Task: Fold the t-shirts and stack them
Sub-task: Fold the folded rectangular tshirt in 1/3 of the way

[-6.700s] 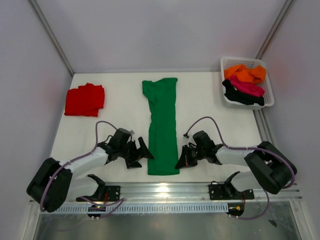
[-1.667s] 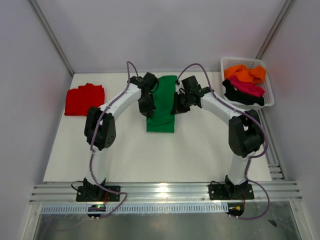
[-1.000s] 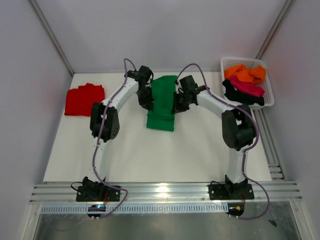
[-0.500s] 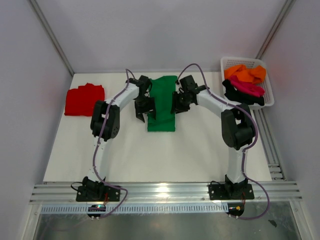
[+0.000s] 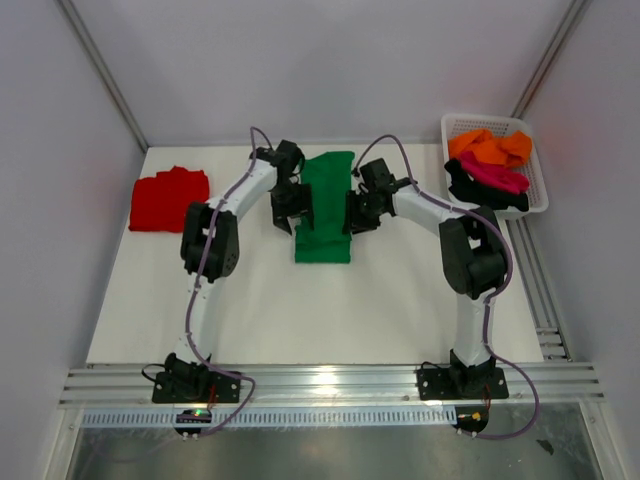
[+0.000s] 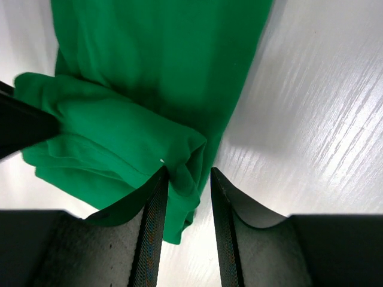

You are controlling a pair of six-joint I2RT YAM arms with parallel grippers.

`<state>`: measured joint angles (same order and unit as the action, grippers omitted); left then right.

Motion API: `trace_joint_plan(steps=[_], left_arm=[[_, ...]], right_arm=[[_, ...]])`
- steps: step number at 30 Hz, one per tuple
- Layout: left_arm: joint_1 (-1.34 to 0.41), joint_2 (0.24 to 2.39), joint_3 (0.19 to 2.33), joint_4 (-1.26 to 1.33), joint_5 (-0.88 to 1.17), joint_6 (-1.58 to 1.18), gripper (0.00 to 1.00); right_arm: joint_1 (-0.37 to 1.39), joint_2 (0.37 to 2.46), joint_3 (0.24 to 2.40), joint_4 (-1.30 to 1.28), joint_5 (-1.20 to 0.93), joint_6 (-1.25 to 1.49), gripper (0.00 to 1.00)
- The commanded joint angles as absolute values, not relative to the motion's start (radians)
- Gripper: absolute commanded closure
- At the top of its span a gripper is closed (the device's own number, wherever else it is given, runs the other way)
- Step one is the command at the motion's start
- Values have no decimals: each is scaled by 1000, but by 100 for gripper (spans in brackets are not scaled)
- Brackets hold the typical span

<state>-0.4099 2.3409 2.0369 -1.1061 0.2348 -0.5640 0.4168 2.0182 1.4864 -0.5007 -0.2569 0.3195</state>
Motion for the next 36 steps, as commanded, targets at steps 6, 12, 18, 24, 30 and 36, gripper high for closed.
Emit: trace_joint_plan(steps=[6,12,18,24,30,36], left_arm=[[-403,2163,2390,-1210,276,-577,34],[-405,2027,2384,-1204,253,-591,29],[-403,1944,2255,-1195,199,-569,29],[-405,1904,2123,-1167,160,-552,30],[-403,1922,2109,-1175,152,-545,30],[-405,1934,2082,-1169,161,-552,30]], right_arm=[[414,1948,1385,-430,-261,339,61],[414,1953,1347,-408,-278,348,61],[414,1959,1348,-405,-298,356,61],[414,1789,1255,-359,-305,353,62],[426,1622,1165,-334,-356,362,62],[446,1566,1100,-330,-316,351,61]])
